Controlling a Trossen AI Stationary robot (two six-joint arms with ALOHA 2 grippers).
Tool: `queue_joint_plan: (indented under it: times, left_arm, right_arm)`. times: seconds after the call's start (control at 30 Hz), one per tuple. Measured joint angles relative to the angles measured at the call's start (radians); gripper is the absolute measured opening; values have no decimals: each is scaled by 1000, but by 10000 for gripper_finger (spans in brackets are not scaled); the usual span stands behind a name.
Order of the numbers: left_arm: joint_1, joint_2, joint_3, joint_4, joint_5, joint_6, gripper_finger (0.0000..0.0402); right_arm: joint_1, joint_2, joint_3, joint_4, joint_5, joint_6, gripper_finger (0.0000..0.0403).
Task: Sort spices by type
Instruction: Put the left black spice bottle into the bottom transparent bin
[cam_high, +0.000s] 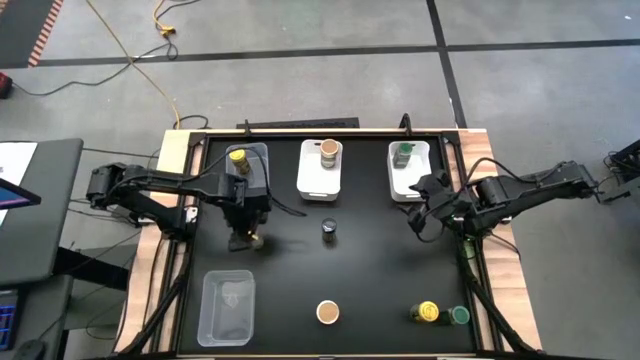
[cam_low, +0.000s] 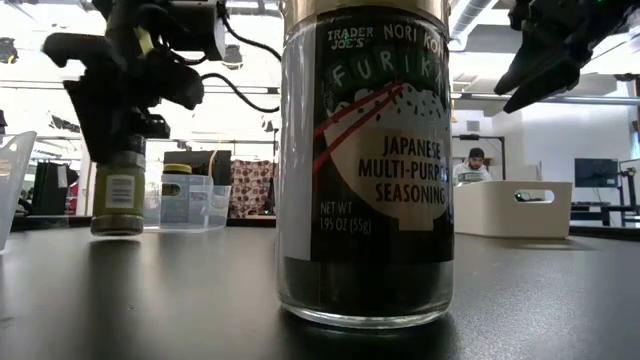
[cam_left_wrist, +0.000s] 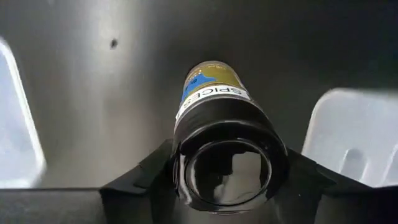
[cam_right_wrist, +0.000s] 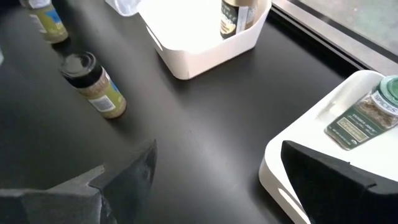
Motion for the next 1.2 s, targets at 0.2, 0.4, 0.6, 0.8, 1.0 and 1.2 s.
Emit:
queue_joint_plan:
  times: [0.2,0.4,0.6,0.8,1.0,1.2]
  left_arm:
    - [-7,0,0,1,-82,194,198]
    - [-56,13,38,-3,-199,433,198]
    - [-117,80,138,-1,-212,683,197]
    - [-146,202,227,-44,-251,875,196]
    - [-172,315,289,-83,-275,949,196]
    - [-182,341,327,-67,-274,952,196]
  right_arm:
    - [-1,0,0,48,1,0,372]
    - [-2,0,0,80,32,35,372]
    - [-2,0,0,92,51,88,372]
    - [-2,0,0,93,51,113,372]
    - [-2,0,0,97,51,114,372]
    - [-1,0,0,96,52,114,372]
